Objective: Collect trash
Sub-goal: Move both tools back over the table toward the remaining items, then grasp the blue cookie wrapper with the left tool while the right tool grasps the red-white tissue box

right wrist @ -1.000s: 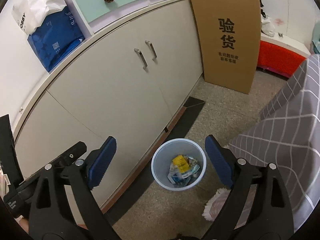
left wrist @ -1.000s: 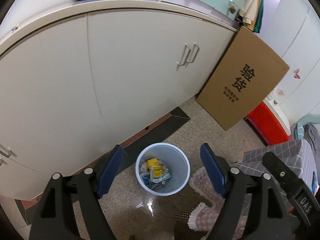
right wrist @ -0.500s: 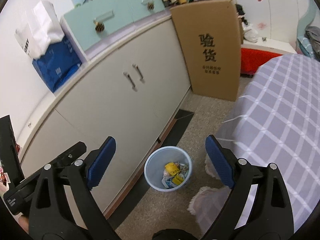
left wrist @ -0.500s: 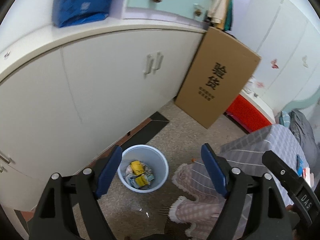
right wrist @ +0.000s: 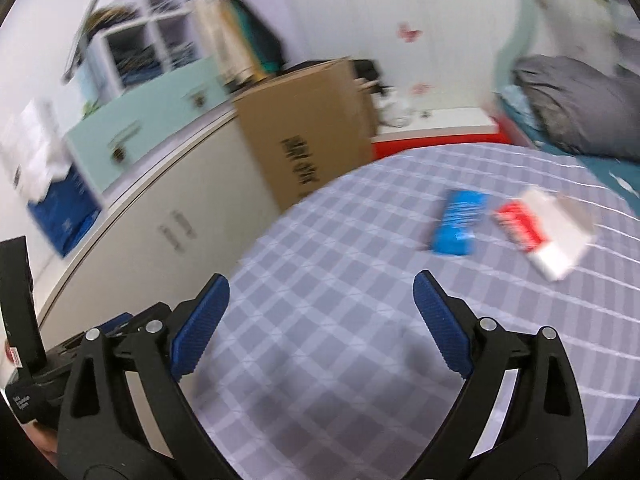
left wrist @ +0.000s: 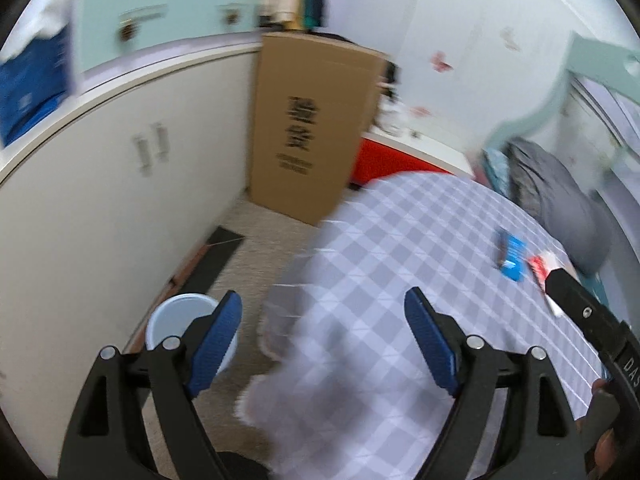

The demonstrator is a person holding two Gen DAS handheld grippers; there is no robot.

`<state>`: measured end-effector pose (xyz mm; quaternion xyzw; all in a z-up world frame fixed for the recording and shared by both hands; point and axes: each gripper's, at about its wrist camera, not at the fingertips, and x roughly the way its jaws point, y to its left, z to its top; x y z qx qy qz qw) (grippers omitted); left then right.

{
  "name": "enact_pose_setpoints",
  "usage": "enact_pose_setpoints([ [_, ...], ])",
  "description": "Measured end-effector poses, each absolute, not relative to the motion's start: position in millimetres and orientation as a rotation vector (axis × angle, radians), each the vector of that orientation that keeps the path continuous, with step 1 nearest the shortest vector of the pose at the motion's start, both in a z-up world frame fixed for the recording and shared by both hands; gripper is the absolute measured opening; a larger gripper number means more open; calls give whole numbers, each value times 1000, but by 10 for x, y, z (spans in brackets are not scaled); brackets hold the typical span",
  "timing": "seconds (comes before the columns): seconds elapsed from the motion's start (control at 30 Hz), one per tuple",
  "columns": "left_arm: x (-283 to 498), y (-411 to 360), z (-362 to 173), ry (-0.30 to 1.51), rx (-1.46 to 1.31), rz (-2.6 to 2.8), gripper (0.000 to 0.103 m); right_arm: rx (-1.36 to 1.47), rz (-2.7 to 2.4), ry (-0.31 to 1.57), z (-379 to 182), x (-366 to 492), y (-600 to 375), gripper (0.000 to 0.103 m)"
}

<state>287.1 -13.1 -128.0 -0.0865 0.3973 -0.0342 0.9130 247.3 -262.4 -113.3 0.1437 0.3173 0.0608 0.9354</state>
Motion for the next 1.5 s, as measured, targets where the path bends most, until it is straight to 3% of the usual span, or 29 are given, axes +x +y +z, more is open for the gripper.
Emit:
enact_pose_setpoints([
  [0.3, 3247, -1524, -1449, 905, -55, -266, 82, 438, -105, 622, -1268, 2347, -4013, 93],
  [0.5, 3515, -2096, -1578, 916, 36, -281, 82, 490, -188, 713, -1593, 2548, -4620, 93],
  [0.87, 4005, -2605, -1767, 922, 189, -279, 82, 442, -83, 814, -1817, 3131, -4626, 92],
  [0.97, 4058, -2670, -1802, 909, 195, -290, 82, 413, -78, 816, -1812, 3141, -4596, 78],
  [1.07, 4121, -2737, -1857, 914, 198, -303, 71, 391, -92, 818, -1823, 3133, -4602, 58],
  [1.13, 4098, -2752, -1836, 901, 202, -322, 42, 404, -86, 821, -1836, 3126, -4629, 42],
  [1.3, 3983, -2729, -1782, 895, 228, -326, 37, 438, -19, 815, -1818, 3080, -4579, 14],
  [1.5, 3740, -2388, -1524, 837, 189, -314, 36, 426, -19, 771, -1655, 2972, -4355, 10],
])
